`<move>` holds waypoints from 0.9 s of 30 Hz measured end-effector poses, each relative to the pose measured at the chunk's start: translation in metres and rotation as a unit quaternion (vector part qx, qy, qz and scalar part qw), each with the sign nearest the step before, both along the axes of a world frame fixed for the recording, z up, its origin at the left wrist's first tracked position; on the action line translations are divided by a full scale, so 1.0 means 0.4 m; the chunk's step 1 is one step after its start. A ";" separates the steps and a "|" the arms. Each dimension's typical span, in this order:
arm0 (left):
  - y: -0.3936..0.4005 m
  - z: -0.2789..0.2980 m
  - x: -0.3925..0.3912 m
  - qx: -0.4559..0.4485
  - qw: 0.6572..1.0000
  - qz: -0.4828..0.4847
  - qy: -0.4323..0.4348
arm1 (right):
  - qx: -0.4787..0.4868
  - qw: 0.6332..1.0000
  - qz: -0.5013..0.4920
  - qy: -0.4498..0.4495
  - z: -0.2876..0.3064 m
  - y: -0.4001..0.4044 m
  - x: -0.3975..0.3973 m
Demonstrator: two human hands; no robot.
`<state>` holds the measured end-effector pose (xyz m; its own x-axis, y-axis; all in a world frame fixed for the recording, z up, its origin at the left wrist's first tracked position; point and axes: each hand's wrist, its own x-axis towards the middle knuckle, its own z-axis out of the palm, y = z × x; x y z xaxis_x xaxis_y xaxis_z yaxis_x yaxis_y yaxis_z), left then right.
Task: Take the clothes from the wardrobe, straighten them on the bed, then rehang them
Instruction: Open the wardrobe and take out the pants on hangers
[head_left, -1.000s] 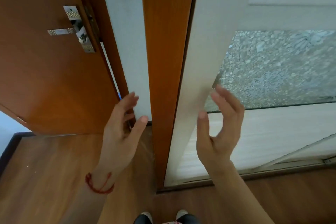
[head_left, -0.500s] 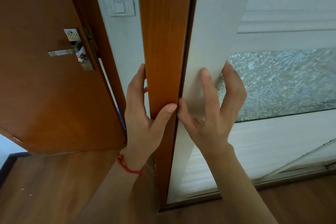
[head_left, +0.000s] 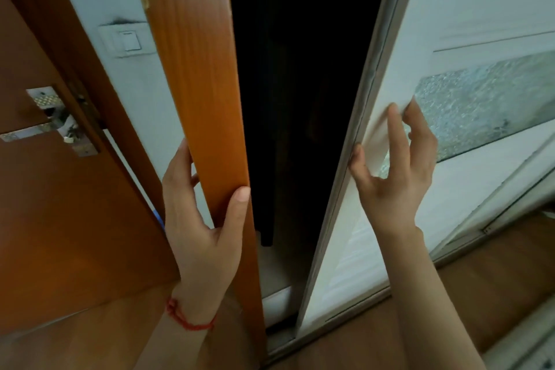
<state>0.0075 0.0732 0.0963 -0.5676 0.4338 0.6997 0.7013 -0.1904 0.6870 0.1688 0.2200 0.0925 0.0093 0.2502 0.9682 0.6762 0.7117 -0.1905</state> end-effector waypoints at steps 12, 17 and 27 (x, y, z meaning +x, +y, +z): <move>0.081 0.058 0.150 0.139 0.943 0.063 0.297 | -0.069 0.995 -0.014 0.070 -0.002 0.204 0.195; 0.304 0.016 0.335 0.082 0.964 -0.066 0.246 | -0.042 0.999 -0.021 0.015 0.002 0.299 0.298; 0.679 -0.113 0.596 -0.091 0.963 -0.227 0.116 | -0.050 0.999 0.017 0.009 0.006 0.442 0.448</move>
<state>0.2458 0.3446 0.0512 -0.1278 0.7280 0.6736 0.7127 -0.4049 0.5728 0.3480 0.3968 0.0950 0.0156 0.3464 0.9380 0.6484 0.7106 -0.2732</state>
